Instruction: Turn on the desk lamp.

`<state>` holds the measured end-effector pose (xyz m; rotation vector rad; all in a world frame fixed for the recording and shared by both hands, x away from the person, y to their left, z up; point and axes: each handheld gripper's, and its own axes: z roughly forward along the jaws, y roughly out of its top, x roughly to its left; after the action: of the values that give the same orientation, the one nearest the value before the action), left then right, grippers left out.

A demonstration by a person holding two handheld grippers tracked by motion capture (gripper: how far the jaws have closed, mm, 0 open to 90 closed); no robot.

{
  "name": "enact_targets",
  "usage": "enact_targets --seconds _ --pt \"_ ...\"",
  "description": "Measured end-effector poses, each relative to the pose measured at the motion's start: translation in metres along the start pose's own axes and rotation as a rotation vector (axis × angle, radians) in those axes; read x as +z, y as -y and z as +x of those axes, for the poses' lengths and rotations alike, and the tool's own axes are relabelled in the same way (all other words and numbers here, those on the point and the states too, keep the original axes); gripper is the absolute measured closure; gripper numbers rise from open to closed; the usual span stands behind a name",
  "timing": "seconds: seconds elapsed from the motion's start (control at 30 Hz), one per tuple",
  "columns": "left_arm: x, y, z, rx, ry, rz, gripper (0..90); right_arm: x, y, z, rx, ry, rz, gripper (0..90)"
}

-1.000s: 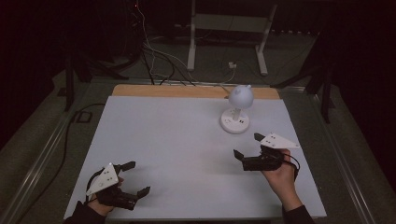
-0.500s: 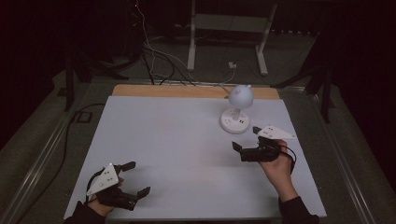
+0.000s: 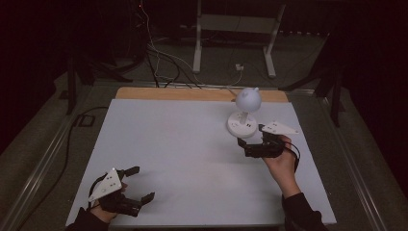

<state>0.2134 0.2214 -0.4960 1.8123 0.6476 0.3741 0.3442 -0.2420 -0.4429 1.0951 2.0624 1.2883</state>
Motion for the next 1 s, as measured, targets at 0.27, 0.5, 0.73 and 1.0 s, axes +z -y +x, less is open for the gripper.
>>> enact_targets --seconds 0.27,0.5,0.73,1.0 --pt "0.000 0.000 0.000 -0.004 0.002 -0.006 0.4 0.012 -0.003 -0.011 0.056 0.018 0.004 5.0" --pt "0.000 0.000 0.001 -0.008 0.006 -0.007 0.4 0.021 -0.005 -0.019 0.084 0.062 0.046 20.7" --pt "0.000 0.000 0.001 -0.014 0.005 -0.008 0.4 0.028 -0.004 -0.025 0.093 0.089 0.039 30.1" --pt "0.000 0.000 0.001 -0.013 0.007 -0.004 0.4 0.034 -0.004 -0.028 0.088 0.167 0.031 34.3"
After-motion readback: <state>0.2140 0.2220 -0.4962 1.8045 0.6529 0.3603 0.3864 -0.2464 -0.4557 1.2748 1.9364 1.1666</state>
